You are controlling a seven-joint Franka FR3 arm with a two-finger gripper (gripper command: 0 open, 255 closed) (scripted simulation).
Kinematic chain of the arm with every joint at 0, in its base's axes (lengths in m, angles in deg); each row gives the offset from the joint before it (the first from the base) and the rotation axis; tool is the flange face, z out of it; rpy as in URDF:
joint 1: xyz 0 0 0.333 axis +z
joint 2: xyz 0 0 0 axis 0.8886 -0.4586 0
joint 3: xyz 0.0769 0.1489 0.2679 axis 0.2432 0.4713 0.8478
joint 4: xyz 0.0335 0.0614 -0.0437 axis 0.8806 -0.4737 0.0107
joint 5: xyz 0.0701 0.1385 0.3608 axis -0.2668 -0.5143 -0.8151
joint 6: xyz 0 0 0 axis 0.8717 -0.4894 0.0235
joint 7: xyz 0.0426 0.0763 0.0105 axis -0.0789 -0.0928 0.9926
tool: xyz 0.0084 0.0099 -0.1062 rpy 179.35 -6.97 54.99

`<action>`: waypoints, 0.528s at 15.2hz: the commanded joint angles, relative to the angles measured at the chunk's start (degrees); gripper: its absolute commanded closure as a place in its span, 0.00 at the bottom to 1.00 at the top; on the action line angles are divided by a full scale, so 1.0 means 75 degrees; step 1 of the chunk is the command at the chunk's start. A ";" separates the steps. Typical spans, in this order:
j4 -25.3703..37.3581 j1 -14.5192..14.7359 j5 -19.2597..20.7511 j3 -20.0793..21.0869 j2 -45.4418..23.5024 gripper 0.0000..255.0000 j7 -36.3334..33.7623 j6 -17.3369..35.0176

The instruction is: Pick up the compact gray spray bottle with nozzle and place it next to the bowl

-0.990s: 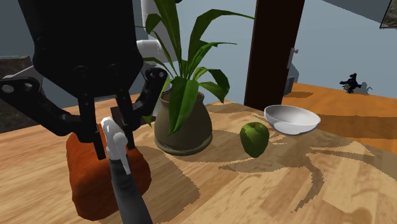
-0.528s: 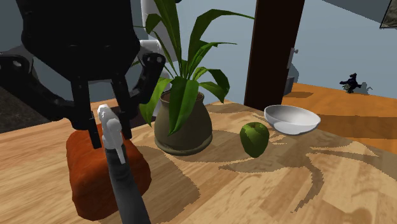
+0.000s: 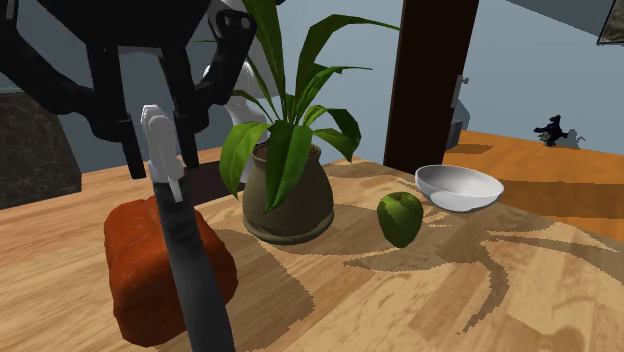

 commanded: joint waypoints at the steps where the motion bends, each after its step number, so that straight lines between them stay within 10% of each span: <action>1: 0.0285 -0.0032 -0.0009 -0.0001 -0.0049 1.00 0.0007 -0.0237; 8: 0.1510 -0.0175 -0.0064 0.0010 -0.0346 1.00 0.0018 -0.1160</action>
